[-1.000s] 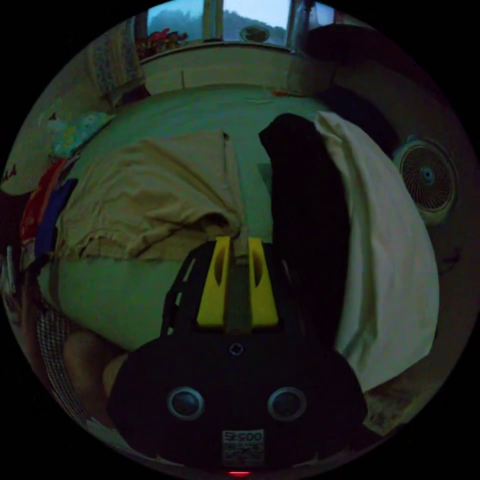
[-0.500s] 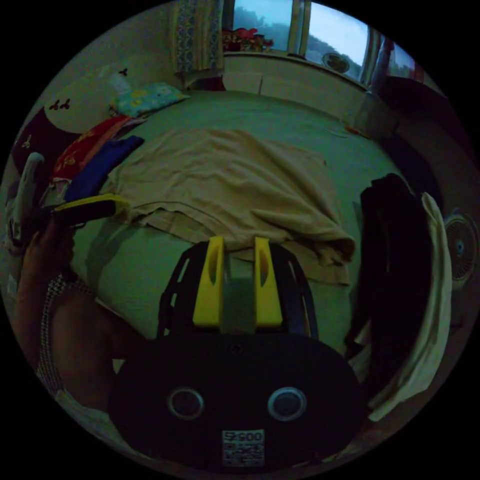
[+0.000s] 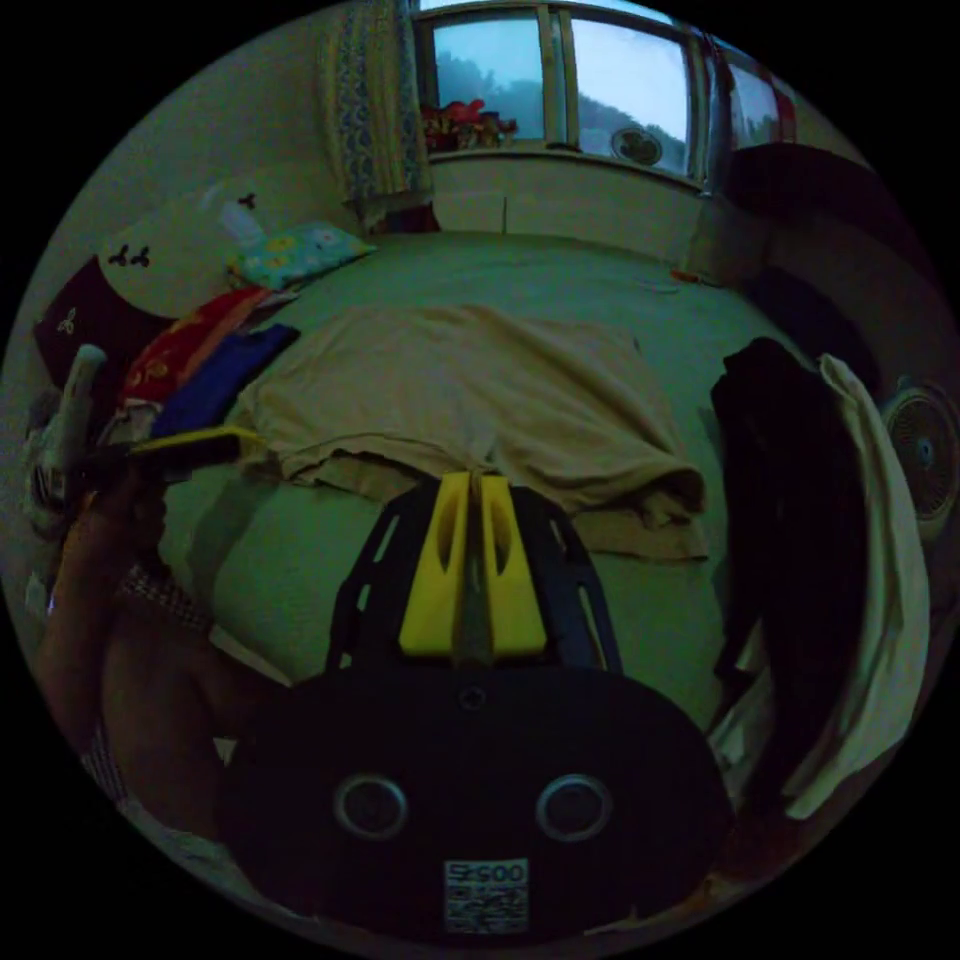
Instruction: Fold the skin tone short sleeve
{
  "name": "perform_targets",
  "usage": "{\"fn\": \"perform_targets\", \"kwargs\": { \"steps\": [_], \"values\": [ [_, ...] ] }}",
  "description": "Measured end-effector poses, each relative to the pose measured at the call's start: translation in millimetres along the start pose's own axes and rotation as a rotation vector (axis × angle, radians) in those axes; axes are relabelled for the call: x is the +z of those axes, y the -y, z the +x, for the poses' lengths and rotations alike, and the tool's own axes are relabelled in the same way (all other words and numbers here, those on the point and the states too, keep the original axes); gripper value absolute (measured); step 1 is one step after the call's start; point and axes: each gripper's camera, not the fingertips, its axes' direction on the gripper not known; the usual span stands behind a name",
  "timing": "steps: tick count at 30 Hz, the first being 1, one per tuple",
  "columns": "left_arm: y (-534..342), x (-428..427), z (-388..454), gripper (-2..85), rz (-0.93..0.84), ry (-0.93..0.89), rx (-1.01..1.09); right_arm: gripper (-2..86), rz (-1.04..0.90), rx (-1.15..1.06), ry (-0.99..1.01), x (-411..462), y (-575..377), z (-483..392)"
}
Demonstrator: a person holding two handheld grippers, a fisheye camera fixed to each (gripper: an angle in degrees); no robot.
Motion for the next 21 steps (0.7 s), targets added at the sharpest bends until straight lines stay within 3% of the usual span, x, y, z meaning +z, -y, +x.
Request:
{"fn": "perform_targets", "kwargs": {
  "steps": [3,7,16,21],
  "values": [
    [4.4,-6.8,18.0,0.1,0.020,0.050,0.008,4.5,-0.138,-0.054,-0.111,1.8,-6.5,0.1],
    [16.4,-3.4,51.3,0.4,0.014,0.064,0.018,5.9,-0.012,0.017,-0.237,-30.3,-16.3,21.1],
    [61.6,47.1,130.7,10.0,-0.175,0.102,0.068,6.3,0.003,0.259,-0.315,-55.9,-23.0,92.0],
    [79.8,72.8,155.3,8.4,-0.274,0.083,0.042,5.8,-0.067,0.302,-0.306,-49.1,-25.2,124.3]
  ]
}}
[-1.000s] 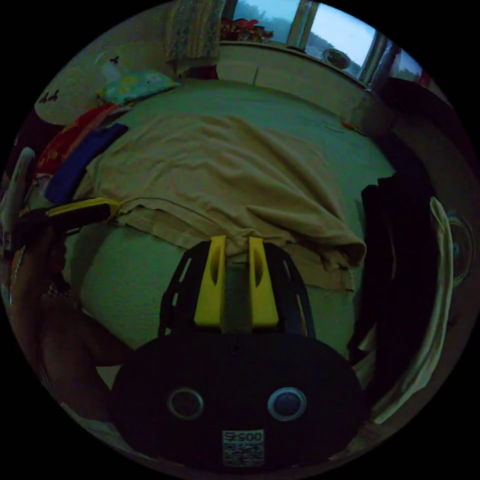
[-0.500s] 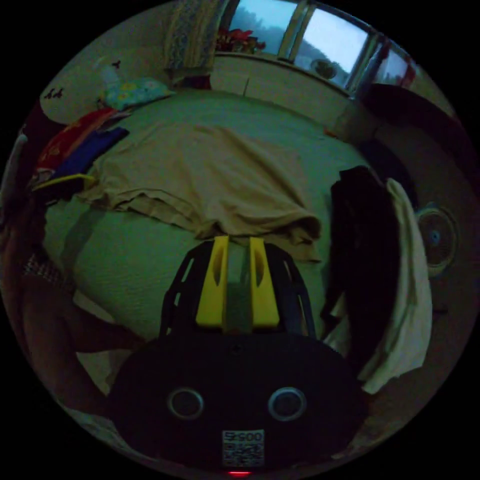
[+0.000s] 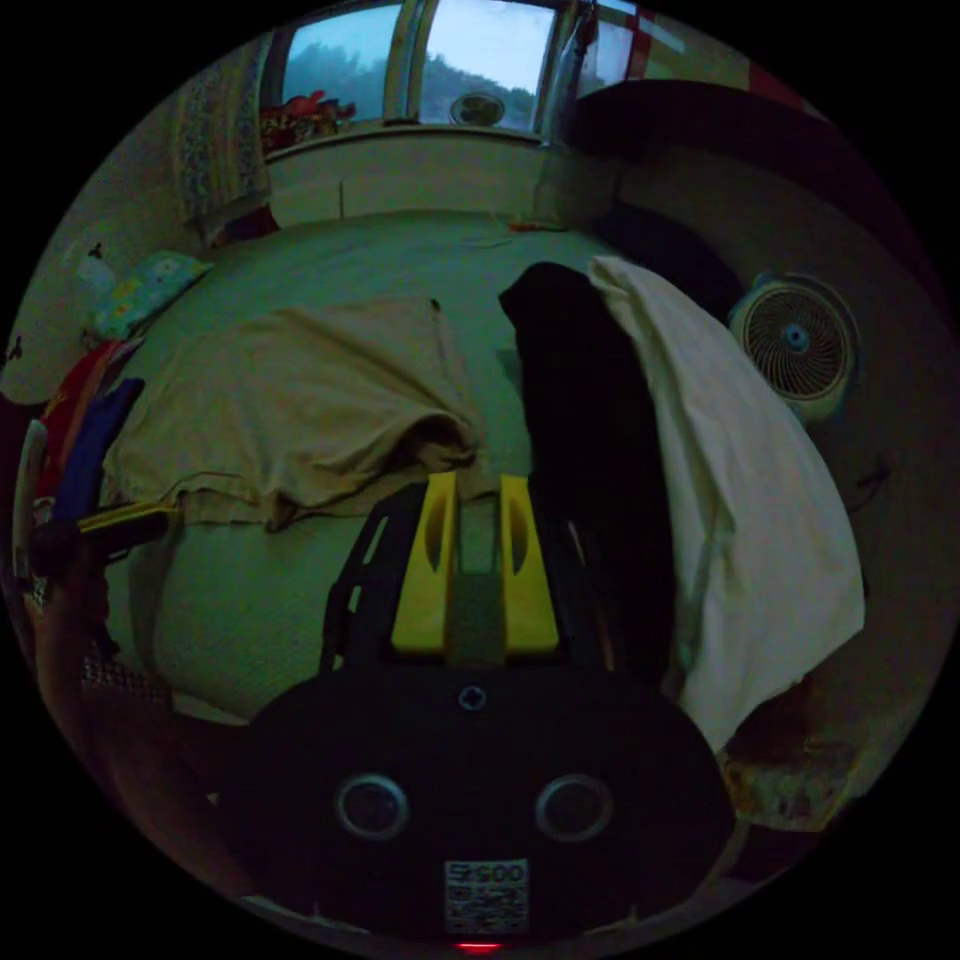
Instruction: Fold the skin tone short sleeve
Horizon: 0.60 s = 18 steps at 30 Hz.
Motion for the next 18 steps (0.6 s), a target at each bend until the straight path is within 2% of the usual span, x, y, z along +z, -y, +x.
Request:
{"fn": "perform_targets", "kwargs": {
  "steps": [6,13,15,18],
  "values": [
    [17.1,-4.6,27.8,3.6,0.013,-0.008,-0.050,5.4,-0.045,0.049,0.025,13.0,8.9,29.5],
    [18.1,-35.4,60.6,2.1,0.149,-0.062,-0.039,5.8,-0.046,0.046,0.030,23.2,23.1,46.7],
    [20.6,-35.7,65.9,1.7,0.129,-0.079,-0.039,5.8,-0.049,0.039,0.027,26.7,28.4,48.2],
    [28.4,-25.0,74.9,1.2,0.006,-0.052,-0.054,5.7,-0.045,0.023,0.006,33.5,37.7,50.0]
  ]
}}
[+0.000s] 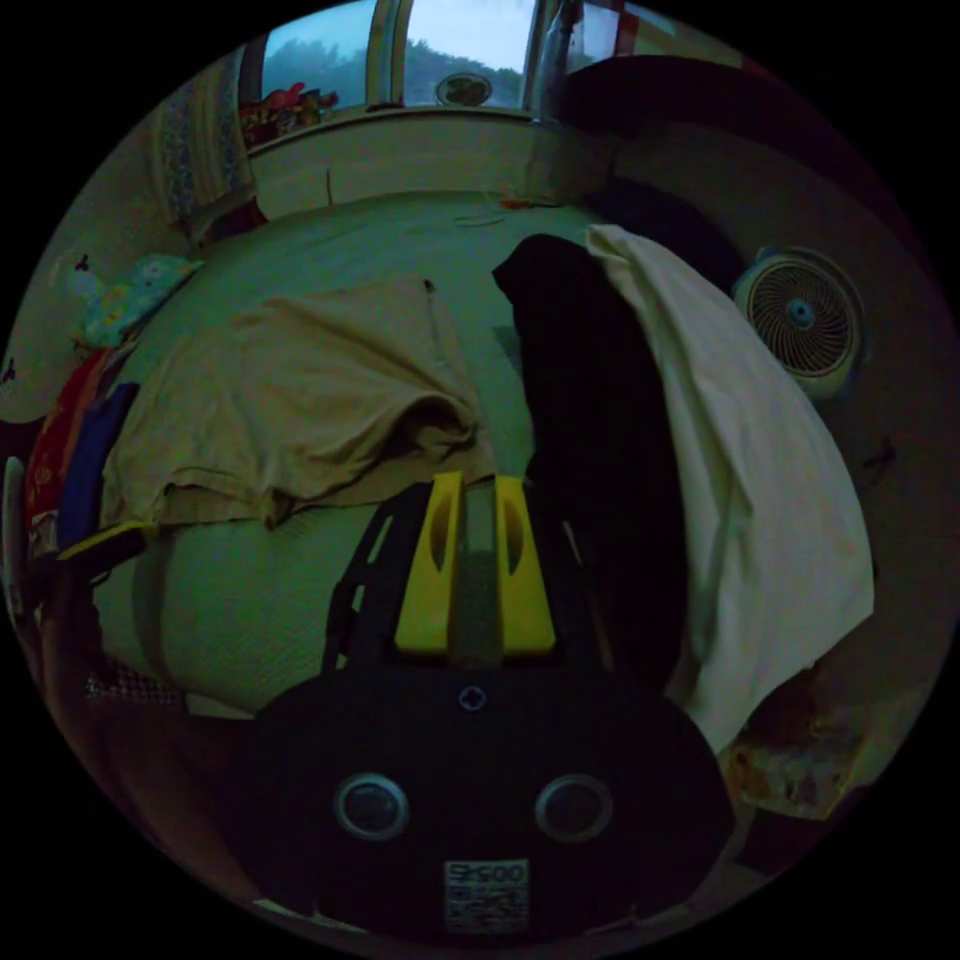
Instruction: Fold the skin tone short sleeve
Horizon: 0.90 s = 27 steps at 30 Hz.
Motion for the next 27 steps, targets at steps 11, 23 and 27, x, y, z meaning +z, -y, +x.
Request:
{"fn": "perform_targets", "kwargs": {
  "steps": [11,23,27],
  "values": [
    [3.6,-32.5,88.7,3.4,0.164,-0.044,0.202,5.4,0.003,0.198,0.160,31.1,49.9,41.2],
    [61.6,-17.0,217.5,5.7,0.192,-0.058,0.427,4.6,0.091,0.197,0.202,64.8,118.4,46.0],
    [82.3,-19.5,233.6,5.5,0.245,-0.090,0.421,4.9,0.161,0.111,0.213,71.9,140.3,36.2]
  ]
}}
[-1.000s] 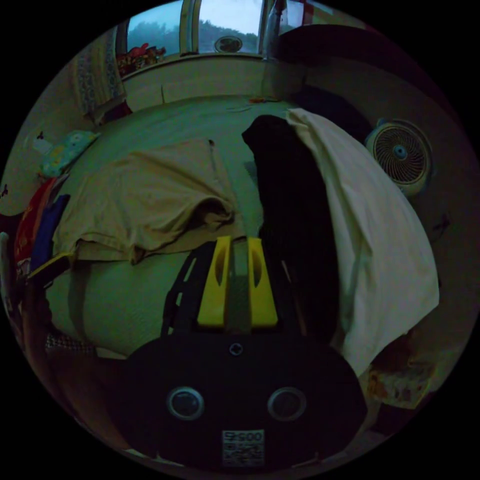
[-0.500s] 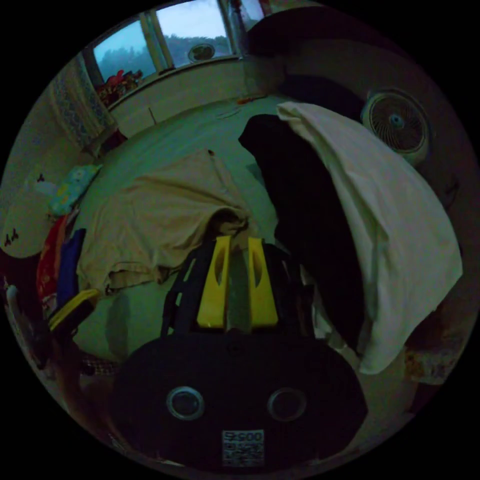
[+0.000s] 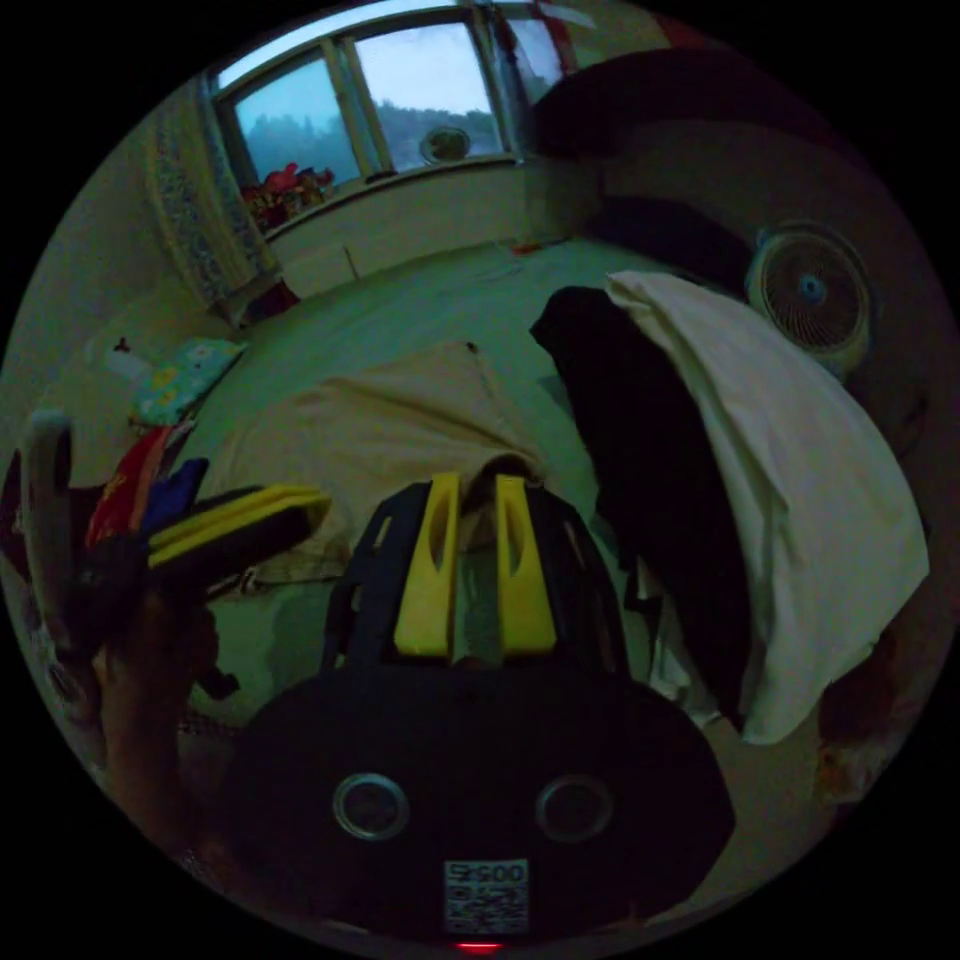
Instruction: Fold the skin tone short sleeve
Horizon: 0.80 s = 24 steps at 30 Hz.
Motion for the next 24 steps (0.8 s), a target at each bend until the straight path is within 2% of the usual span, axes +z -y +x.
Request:
{"fn": "perform_targets", "kwargs": {
  "steps": [4,10,12,16,24],
  "values": [
    [19.5,11.5,-0.4,5.4,-0.016,-0.055,-0.028,6.3,0.056,-0.115,0.041,19.4,30.5,-12.1],
    [41.6,34.7,-10.2,5.3,-0.029,-0.020,-0.079,7.8,0.114,-0.265,-0.091,84.1,138.8,-19.4],
    [44.6,40.2,-11.6,5.1,-0.028,-0.047,-0.096,7.9,0.043,-0.270,-0.082,121.5,178.2,-14.7],
    [51.1,55.2,-3.9,5.3,-0.047,-0.077,-0.064,7.8,-0.217,-0.232,-0.011,217.9,255.4,2.0],
    [65.6,89.0,11.9,5.4,-0.097,-0.109,-0.026,6.7,-0.346,-0.222,0.067,339.8,341.8,11.2]
  ]
}}
